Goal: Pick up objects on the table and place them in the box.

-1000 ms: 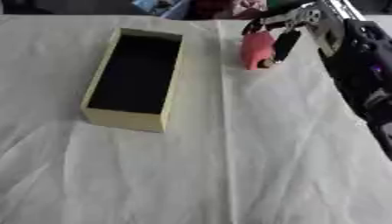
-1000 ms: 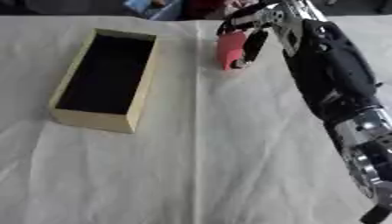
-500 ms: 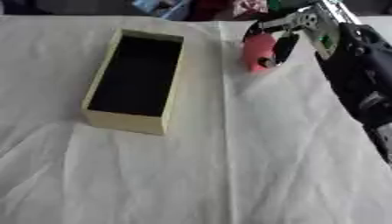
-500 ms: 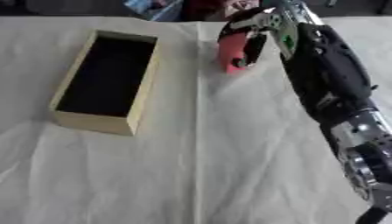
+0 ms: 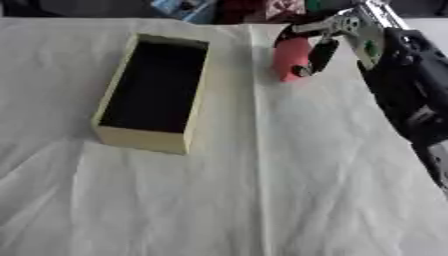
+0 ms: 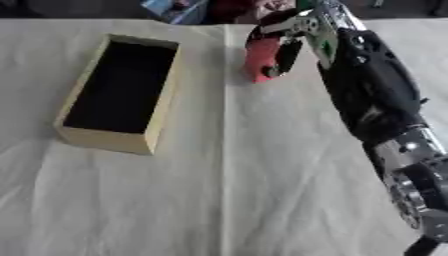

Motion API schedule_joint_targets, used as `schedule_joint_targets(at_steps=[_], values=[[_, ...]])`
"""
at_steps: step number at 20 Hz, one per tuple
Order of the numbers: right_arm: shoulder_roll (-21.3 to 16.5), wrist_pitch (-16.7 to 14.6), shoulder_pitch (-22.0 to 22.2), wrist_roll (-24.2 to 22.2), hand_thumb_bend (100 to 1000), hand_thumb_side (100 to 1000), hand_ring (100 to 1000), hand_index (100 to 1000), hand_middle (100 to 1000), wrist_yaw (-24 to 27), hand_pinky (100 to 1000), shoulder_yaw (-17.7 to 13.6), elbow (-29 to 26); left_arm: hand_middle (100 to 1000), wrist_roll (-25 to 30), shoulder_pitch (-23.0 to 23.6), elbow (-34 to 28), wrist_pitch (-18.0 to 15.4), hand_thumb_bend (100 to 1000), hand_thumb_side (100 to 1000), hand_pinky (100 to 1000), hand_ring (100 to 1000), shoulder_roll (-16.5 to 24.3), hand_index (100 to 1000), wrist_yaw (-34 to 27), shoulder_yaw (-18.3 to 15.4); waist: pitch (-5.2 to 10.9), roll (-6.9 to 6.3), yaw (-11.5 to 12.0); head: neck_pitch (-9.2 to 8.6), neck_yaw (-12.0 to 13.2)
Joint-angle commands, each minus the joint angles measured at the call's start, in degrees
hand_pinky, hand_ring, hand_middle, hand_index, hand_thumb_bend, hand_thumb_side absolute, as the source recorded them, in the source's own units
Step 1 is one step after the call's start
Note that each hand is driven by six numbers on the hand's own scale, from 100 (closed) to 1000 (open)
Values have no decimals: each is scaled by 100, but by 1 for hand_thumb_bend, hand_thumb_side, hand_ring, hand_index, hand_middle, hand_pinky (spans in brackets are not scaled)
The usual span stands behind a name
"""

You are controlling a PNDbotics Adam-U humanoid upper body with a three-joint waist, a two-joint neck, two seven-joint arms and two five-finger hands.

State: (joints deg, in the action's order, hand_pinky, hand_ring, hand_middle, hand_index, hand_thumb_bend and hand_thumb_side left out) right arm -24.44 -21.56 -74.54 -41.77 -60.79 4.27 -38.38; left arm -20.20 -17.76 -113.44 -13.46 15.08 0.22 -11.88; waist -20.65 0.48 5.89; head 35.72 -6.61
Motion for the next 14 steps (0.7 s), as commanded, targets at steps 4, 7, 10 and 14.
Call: schedule_joint_targets(at_steps=[4, 7, 10, 14], values=[[-215, -32, -140, 498, 100, 100, 824, 704, 583, 167, 805, 161, -553, 527, 31, -33, -115, 10, 100, 116, 575, 546, 67, 679, -5, 15, 227, 47, -23, 97, 2], [-215, -42, -204, 688, 100, 100, 801, 689, 565, 254, 797, 250, -855, 528, 34, -22, -115, 13, 100, 111, 576, 547, 80, 679, -8, 24, 316, 43, -40, 141, -5], [-192, 12, -258, 764, 100, 100, 791, 686, 559, 440, 795, 322, -1147, 529, 39, -17, -115, 13, 100, 108, 577, 548, 88, 680, -15, 33, 389, 43, -48, 167, -15], [-69, 41, -360, 710, 100, 100, 787, 683, 556, 756, 795, 449, -1520, 529, 47, -22, -115, 10, 100, 103, 578, 548, 100, 680, -27, 50, 474, 49, -39, 196, -41]])
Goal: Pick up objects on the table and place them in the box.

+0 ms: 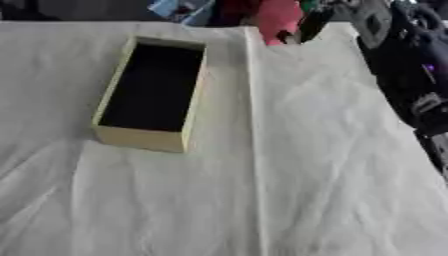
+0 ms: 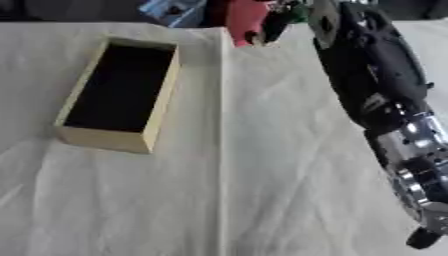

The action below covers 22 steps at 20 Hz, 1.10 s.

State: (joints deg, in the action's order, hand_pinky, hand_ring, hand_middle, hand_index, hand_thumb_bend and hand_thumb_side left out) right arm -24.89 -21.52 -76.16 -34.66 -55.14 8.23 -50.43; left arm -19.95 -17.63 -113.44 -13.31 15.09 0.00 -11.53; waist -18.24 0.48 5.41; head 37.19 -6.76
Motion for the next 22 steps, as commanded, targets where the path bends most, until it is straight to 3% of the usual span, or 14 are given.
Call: schedule_joint_targets(at_steps=[1, 15, 22], values=[[31, 70, -221, -10, 100, 100, 787, 684, 557, 228, 795, 90, -400, 530, 26, -40, -115, -7, 100, 102, 578, 548, 103, 680, -9, 21, 247, 50, 20, 52, -41], [1289, 330, -215, -134, 100, 100, 764, 680, 542, 472, 795, 300, -735, 530, 92, -174, -115, -92, 100, 100, 579, 549, 70, 680, -76, 105, 205, 64, 254, 43, -364], [1697, 439, -142, -90, 100, 100, 758, 678, 539, 329, 794, 326, -519, 530, 125, -286, -115, -149, 100, 100, 579, 550, 58, 681, -108, 140, 115, 116, 387, 11, -487]])
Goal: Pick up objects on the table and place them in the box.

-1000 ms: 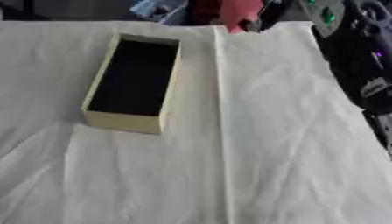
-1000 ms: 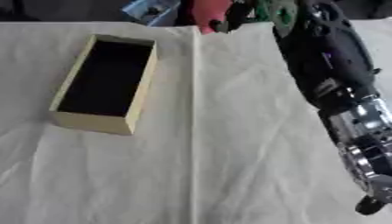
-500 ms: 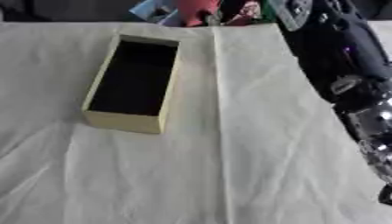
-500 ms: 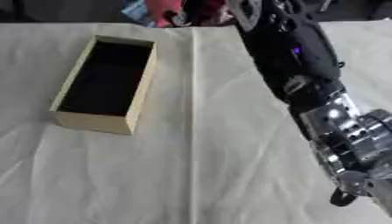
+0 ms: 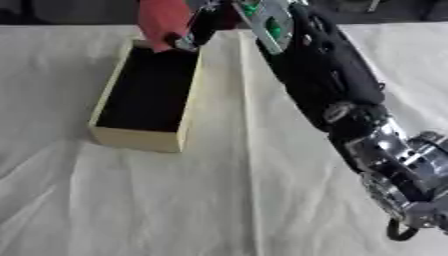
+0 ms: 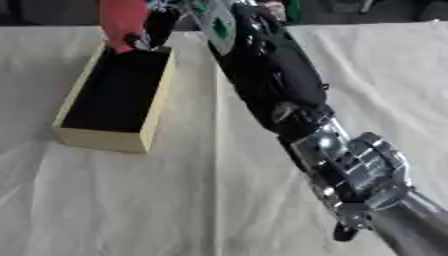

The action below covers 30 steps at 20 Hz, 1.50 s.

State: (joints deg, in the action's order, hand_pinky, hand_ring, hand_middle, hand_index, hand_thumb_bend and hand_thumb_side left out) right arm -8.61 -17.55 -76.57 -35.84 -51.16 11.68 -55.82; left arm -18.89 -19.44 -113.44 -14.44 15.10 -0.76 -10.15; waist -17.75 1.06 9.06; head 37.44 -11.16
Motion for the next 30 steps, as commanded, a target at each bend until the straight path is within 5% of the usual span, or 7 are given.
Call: schedule_joint_targets(at_steps=[1, 14, 17, 21, 30], values=[[97, 55, -89, 42, 100, 100, 761, 682, 544, -108, 793, -21, 76, 530, 22, -121, -115, -40, 100, 100, 579, 550, 56, 680, -35, 3, 49, 66, 44, -21, -60], [147, 1, 35, 139, 100, 100, 786, 728, 604, -336, 807, -125, 645, 528, 17, -174, -115, -33, 100, 100, 577, 548, 34, 679, -27, -22, -76, 126, 126, -54, -60], [148, -61, 51, -6, 100, 100, 855, 866, 801, -388, 862, -115, 720, 527, 21, -172, -115, -23, 100, 100, 577, 548, 25, 679, -22, -22, -82, 125, 125, -53, -61], [108, -180, 42, -123, 325, 237, 905, 922, 869, -572, 903, -136, 728, 527, 26, -165, -115, -14, 100, 100, 577, 547, 20, 679, -18, -26, -87, 121, 129, -44, -58], [40, -292, 8, -84, 475, 242, 915, 948, 900, -1022, 907, -219, 810, 526, 45, -158, -115, -1, 100, 100, 576, 547, 9, 679, -16, -30, -84, 120, 119, -45, -54]])
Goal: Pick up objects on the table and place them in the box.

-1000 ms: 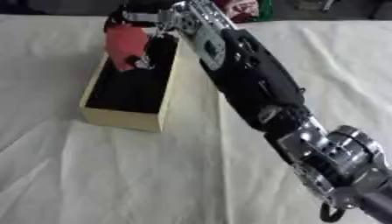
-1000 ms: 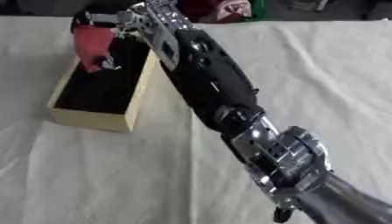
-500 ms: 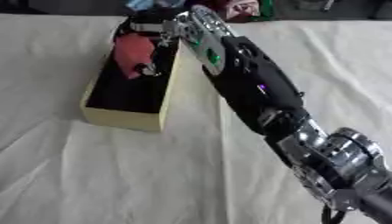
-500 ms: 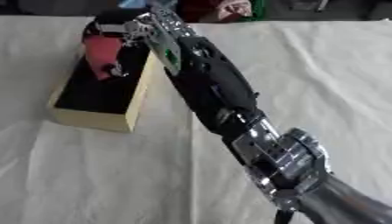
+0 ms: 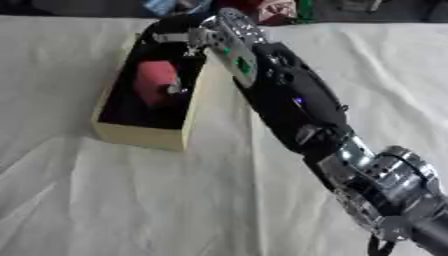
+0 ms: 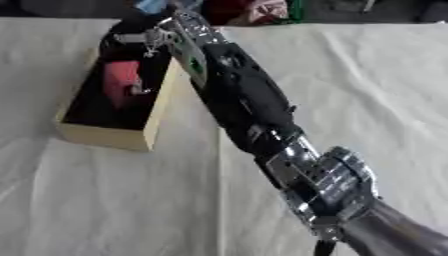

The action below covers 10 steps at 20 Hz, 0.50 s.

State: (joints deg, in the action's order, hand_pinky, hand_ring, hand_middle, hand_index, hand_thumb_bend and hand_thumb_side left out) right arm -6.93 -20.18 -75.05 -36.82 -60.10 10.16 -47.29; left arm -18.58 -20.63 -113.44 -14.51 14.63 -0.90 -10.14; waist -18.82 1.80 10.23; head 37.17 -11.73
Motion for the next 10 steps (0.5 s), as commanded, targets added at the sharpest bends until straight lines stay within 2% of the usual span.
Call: schedule_joint_targets(at_steps=[1, 4, 7, 8, 9, 10], values=[[-133, -33, -147, 25, 486, 241, 914, 945, 899, -155, 907, -76, -43, 526, 15, -38, -115, 6, 100, 100, 576, 547, 55, 679, -2, -31, 24, 45, 0, -18, 5], [-147, -42, -160, 63, 503, 230, 913, 946, 899, -210, 907, -91, -57, 526, 25, -32, -115, 14, 100, 100, 577, 547, 52, 679, -1, -29, 30, 39, -11, -16, 9], [-161, -56, -163, 41, 533, 255, 914, 953, 904, -237, 909, -106, -65, 526, 30, -29, -115, 15, 100, 100, 577, 548, 50, 679, -3, -31, 42, 31, -17, -16, 3], [-166, -61, -159, 54, 486, 236, 904, 935, 884, -212, 905, -119, -89, 525, 29, -25, -115, 15, 100, 100, 577, 547, 50, 679, -3, -32, 49, 25, -22, -14, 2], [-176, -63, -153, 70, 481, 236, 903, 934, 884, -162, 905, -128, -124, 525, 28, -19, -115, 16, 100, 100, 577, 547, 50, 679, -3, -34, 55, 20, -27, -10, 2], [-207, -54, -158, 102, 417, 225, 894, 929, 877, -86, 902, -144, -191, 525, 25, -9, -115, 19, 100, 100, 577, 547, 49, 679, -1, -37, 67, 11, -37, 2, 2]])
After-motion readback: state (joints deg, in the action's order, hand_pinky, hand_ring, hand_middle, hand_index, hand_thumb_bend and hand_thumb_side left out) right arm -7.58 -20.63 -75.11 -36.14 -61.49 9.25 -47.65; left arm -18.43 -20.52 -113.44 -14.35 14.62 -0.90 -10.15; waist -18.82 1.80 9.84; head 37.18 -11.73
